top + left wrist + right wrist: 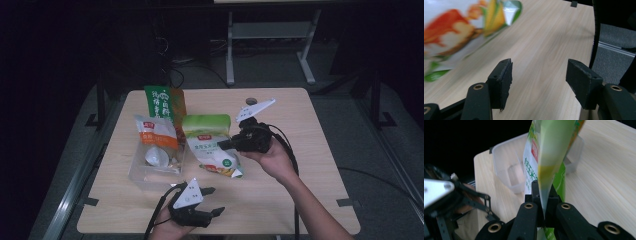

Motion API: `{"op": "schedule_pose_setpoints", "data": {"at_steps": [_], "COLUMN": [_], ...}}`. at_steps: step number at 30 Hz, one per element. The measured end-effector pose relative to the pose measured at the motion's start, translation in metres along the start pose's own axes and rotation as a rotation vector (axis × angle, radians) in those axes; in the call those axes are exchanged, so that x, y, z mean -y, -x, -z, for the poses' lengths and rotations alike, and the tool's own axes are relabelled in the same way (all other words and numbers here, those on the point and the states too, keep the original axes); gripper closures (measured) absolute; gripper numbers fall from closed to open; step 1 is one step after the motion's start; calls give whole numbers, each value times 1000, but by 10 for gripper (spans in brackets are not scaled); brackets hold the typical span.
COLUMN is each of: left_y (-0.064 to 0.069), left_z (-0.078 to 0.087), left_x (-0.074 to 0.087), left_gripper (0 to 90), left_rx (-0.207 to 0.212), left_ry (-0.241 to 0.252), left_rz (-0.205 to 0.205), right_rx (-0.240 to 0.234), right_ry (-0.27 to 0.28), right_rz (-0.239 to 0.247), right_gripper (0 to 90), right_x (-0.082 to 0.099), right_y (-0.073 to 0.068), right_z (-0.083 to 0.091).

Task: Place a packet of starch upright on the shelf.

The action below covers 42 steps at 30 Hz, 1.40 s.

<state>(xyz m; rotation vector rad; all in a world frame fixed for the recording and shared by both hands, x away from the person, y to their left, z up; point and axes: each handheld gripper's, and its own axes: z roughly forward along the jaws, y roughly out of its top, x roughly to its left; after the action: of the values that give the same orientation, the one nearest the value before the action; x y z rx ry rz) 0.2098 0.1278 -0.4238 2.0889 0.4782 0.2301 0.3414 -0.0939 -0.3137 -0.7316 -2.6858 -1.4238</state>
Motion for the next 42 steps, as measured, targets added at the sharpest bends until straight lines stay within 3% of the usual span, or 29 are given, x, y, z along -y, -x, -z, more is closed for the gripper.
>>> {"op": "schedule_pose_setpoints", "data": {"at_steps": [14,17,20,31,42], "left_y": [5,5,4,6,7], "left_z": [1,2,3,4,4], "left_x": [2,3,3,4,6], "left_gripper": [305,299,295,290,285], "left_rx": [-1,0,-2,3,7], "left_ry": [12,18,10,27,34], "left_rz": [-11,-6,-31,-21,-14], "right_rx": [-56,-74,-84,-122,-165], "right_ry": [-4,-5,-2,13,0], "right_rz": [90,96,102,138,155], "right_gripper": [898,898,898,898,897], "right_x": [-45,-53,-60,-84,-99], "right_y": [-19,-23,-26,-40,-46], "right_z": [-23,-29,-35,-57,-91]}}
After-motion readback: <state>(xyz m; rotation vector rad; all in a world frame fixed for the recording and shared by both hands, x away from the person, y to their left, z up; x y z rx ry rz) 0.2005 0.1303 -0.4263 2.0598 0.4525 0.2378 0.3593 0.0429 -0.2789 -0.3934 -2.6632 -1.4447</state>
